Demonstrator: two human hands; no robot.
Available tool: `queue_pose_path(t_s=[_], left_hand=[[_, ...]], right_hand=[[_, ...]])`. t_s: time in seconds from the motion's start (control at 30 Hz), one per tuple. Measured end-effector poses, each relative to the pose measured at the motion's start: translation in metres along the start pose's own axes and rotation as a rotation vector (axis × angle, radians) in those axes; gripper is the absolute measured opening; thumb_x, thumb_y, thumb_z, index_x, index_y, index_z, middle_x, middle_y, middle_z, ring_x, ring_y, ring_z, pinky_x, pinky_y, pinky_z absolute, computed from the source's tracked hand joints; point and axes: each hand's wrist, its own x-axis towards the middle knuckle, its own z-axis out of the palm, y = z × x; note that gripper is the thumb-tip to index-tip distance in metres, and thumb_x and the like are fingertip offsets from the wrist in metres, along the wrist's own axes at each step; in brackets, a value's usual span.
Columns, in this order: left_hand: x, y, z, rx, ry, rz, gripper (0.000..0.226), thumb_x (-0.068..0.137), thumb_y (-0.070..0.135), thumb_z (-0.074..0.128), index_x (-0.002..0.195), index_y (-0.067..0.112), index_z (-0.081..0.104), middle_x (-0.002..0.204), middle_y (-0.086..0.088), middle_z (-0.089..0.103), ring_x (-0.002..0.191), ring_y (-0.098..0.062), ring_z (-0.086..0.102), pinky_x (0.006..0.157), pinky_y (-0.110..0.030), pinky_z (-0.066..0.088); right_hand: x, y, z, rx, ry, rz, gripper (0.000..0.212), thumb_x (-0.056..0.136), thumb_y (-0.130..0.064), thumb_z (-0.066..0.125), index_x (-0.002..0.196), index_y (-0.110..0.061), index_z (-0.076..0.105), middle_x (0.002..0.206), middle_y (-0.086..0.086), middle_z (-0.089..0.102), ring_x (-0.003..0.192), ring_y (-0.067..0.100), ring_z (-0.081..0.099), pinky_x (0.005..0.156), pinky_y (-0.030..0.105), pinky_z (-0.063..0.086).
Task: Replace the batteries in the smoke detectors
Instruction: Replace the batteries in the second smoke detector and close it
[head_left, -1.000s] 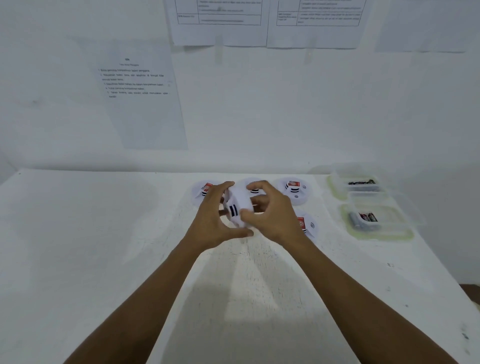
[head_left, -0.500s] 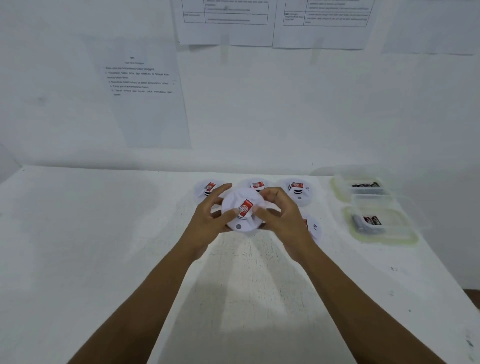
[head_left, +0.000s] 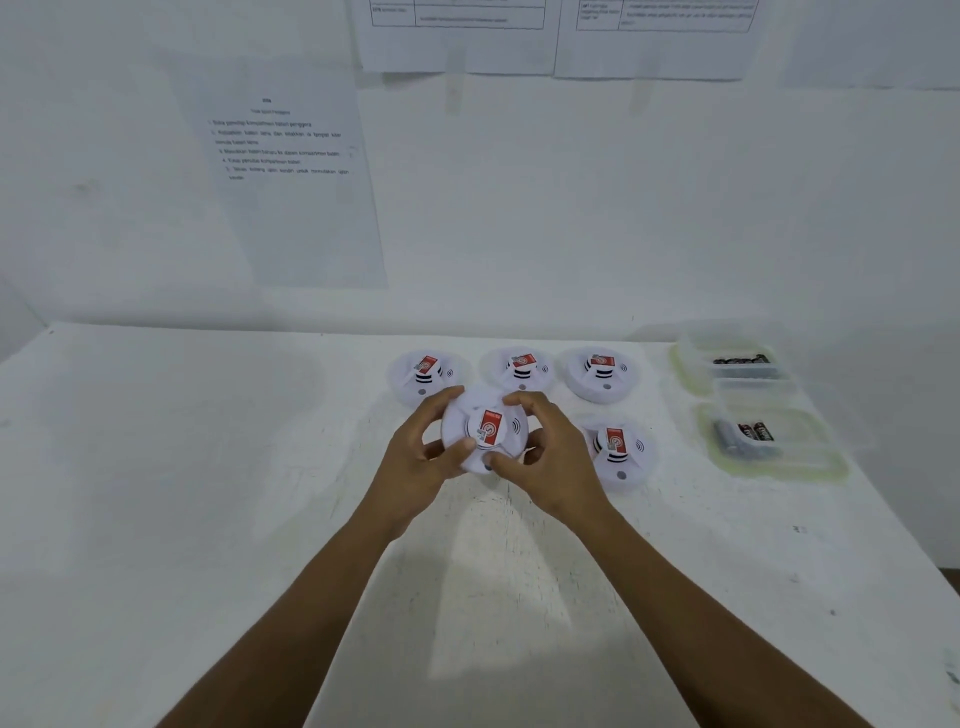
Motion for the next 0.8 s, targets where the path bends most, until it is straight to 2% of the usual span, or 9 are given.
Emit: queue_pose_path(t_s=[0.1,0.23,0.4,0.57,0.7,0.8], left_hand=[[-0.001,-0.006,-0.001,-0.025,0.006,-0.01,0.05,0.087,0.017,0.07,0.133,0.023,0.05,0.128,0.005,0.058,0.114,-0.021,0.062,0.082,-0.042,0.059],[-0.002,-0.012,-0.002,-0.018,0.014,-0.017,0.044,0.086,0.016,0.071,0.126,0.023,0.055,0.123,0.006,0.061,0.107,-0.021,0.066,0.077,-0.036,0.06],[0.001,-0.017,-0.001,0.044,0.044,0.008,0.045,0.085,0.013,0.071,0.126,0.025,0.055,0.12,0.005,0.063,0.1,-0.003,0.067,0.073,-0.02,0.057],[0.002,-0.014,-0.001,0.089,0.057,0.057,0.043,0.085,0.017,0.07,0.123,0.032,0.054,0.119,0.011,0.062,0.095,0.003,0.067,0.075,-0.015,0.054],[0.003,-0.016,-0.005,0.101,0.054,0.074,0.043,0.081,0.027,0.07,0.12,0.037,0.054,0.122,0.007,0.063,0.098,-0.004,0.067,0.077,-0.019,0.056],[0.004,-0.019,-0.008,0.104,0.051,0.08,0.043,0.083,0.023,0.071,0.122,0.033,0.055,0.123,0.004,0.064,0.1,-0.004,0.068,0.078,-0.021,0.056]], right_hand=[[0.0,0.004,0.001,-0.008,-0.036,-0.004,0.055,0.076,-0.032,0.079,0.123,-0.03,0.049,0.12,-0.009,0.058,0.094,0.014,0.063,0.068,0.018,0.053],[-0.002,0.01,0.003,0.005,-0.049,0.033,0.054,0.077,-0.029,0.079,0.121,-0.036,0.048,0.12,-0.009,0.058,0.099,0.012,0.063,0.075,0.021,0.057],[-0.004,0.013,0.005,0.015,-0.041,0.035,0.055,0.078,-0.026,0.079,0.121,-0.036,0.046,0.121,-0.009,0.058,0.103,0.013,0.062,0.078,0.02,0.057],[-0.002,0.011,0.008,-0.003,-0.003,0.036,0.057,0.077,-0.029,0.08,0.123,-0.03,0.048,0.123,-0.009,0.057,0.105,0.014,0.061,0.08,0.025,0.059],[-0.003,0.009,0.011,-0.018,0.012,0.026,0.056,0.079,-0.029,0.08,0.124,-0.029,0.047,0.122,-0.01,0.056,0.105,0.014,0.06,0.08,0.019,0.057],[-0.004,0.007,0.012,-0.022,0.017,0.015,0.054,0.079,-0.029,0.079,0.122,-0.033,0.046,0.12,-0.013,0.054,0.104,0.012,0.06,0.077,0.014,0.054]])
